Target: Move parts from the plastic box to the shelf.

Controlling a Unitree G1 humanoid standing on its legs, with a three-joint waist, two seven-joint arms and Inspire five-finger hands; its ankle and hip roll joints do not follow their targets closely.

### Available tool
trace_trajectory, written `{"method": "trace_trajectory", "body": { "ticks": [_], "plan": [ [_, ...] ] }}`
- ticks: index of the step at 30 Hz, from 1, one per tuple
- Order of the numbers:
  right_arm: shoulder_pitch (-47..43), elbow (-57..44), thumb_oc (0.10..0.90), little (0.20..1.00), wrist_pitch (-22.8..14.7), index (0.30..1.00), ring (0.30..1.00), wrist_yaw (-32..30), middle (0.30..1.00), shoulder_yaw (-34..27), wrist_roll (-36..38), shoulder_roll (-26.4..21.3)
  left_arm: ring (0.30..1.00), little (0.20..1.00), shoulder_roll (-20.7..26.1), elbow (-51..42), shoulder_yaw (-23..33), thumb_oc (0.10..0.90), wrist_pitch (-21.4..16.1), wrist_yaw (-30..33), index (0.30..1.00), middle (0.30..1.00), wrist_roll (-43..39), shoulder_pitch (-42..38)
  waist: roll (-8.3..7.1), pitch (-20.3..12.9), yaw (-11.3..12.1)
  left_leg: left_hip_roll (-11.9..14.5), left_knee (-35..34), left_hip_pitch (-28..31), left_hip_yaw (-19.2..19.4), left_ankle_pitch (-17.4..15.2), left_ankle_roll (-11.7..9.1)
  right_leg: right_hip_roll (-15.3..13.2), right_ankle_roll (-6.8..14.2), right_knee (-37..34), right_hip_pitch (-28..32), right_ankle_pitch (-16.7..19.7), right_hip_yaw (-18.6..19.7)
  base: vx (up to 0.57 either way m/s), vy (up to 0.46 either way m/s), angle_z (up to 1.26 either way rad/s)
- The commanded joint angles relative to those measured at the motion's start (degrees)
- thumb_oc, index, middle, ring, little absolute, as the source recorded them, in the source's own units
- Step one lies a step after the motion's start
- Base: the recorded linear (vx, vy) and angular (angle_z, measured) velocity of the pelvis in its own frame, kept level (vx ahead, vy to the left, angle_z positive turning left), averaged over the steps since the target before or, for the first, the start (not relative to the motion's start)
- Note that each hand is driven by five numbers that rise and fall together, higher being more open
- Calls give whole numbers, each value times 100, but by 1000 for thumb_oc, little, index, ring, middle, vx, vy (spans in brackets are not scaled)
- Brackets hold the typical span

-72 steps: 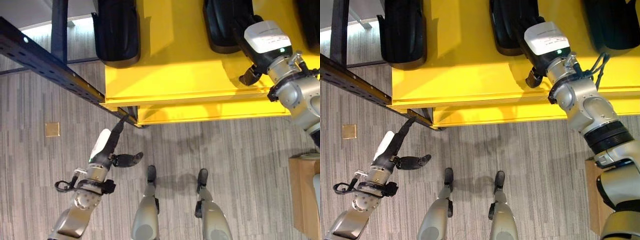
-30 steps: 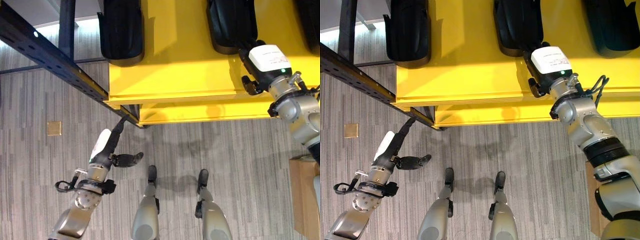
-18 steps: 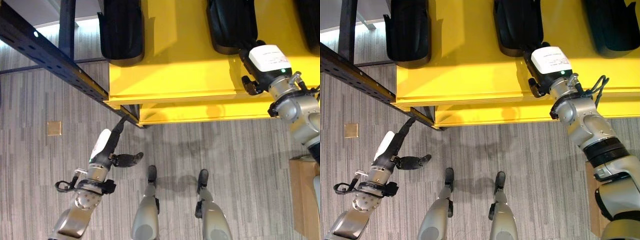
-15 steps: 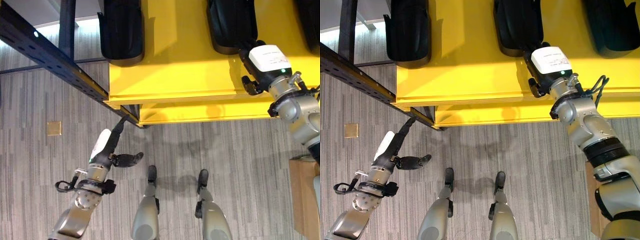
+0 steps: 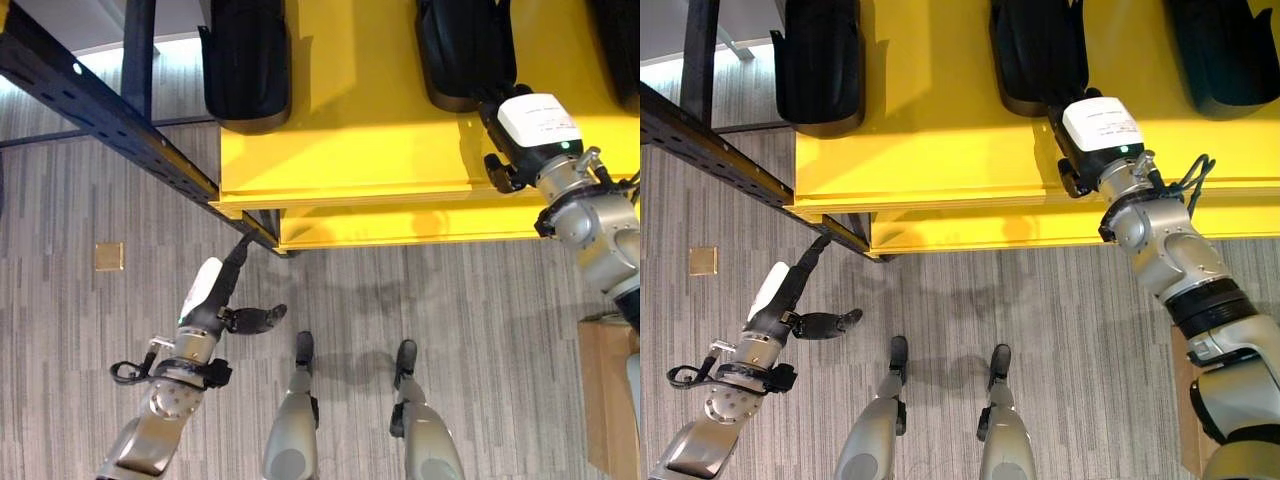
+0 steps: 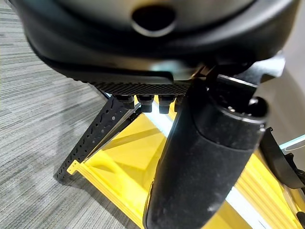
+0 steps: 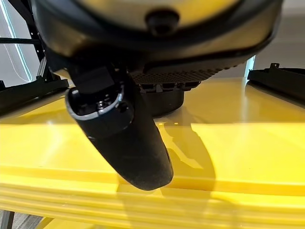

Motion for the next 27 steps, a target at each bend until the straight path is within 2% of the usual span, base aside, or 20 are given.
{"method": "trace_trajectory", "body": {
  "ticks": [1,27],
  "plan": [
    [-352,-164,900,1000,-81,1000,1000,-106,1000,-15,77,33,1000,1000,64,-584,511,900,-409,225,1000,1000,138,87,-422,-113,7,204,-39,401,260,-318,-55,-460,233,693,28,-465,43,0,0,0],
    [41,-395,900,1000,-113,1000,1000,-44,1000,-247,70,48,1000,1000,40,-549,555,900,-388,257,1000,1000,157,94,-443,-145,-39,207,-39,494,279,-336,-34,-437,224,759,40,-504,75,0,0,0]
  ]
}}
